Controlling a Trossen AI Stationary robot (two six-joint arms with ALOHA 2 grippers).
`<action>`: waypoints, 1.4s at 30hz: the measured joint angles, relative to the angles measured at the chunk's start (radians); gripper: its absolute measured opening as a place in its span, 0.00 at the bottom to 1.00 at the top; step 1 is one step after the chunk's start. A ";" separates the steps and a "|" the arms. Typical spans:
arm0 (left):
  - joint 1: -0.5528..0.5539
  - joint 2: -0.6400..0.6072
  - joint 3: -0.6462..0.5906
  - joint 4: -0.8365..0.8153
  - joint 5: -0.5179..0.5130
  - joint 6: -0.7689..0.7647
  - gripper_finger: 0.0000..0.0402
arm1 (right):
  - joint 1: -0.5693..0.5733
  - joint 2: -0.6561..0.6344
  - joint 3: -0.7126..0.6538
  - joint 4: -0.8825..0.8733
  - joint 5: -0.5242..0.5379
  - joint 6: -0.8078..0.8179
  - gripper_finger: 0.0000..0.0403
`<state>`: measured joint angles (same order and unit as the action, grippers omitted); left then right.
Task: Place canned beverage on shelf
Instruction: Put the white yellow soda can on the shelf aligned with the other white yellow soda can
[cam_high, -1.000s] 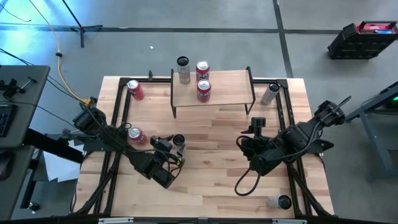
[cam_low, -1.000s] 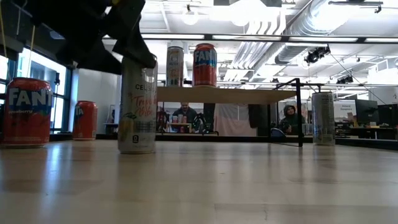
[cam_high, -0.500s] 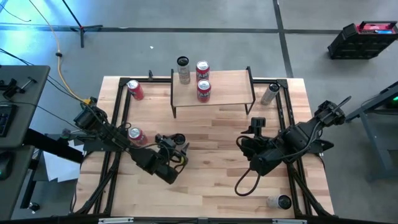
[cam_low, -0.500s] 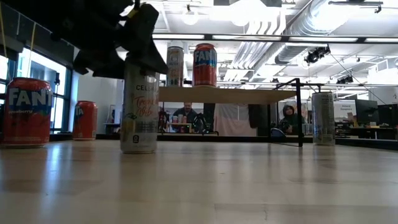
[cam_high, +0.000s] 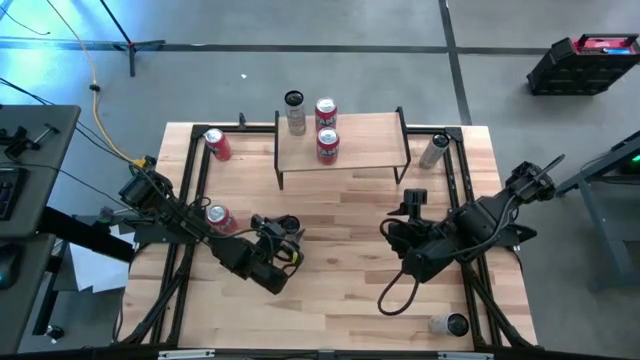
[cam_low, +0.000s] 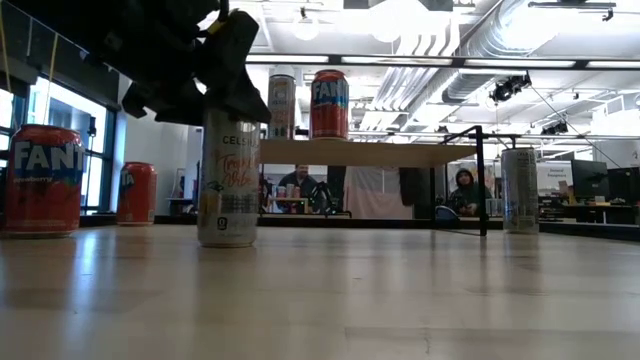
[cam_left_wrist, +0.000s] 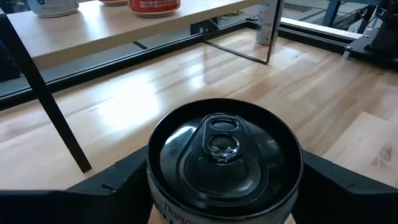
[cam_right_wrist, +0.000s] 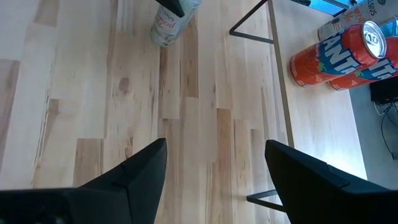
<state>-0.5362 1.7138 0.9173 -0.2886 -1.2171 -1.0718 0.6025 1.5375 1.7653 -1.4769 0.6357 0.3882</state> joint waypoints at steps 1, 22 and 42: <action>0.000 0.000 0.000 0.000 0.000 -0.004 0.65 | 0.000 0.000 0.000 0.000 0.000 0.000 0.64; 0.050 -0.280 0.000 0.080 0.155 0.346 0.61 | 0.022 0.000 0.000 -0.001 -0.021 -0.003 0.64; 0.371 -0.730 0.000 0.194 0.744 1.038 0.61 | -0.043 -0.020 0.000 0.030 0.044 -0.220 0.64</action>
<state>-0.1652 0.9838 0.9169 -0.0950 -0.4734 -0.0340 0.5594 1.5173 1.7657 -1.4472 0.6793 0.1685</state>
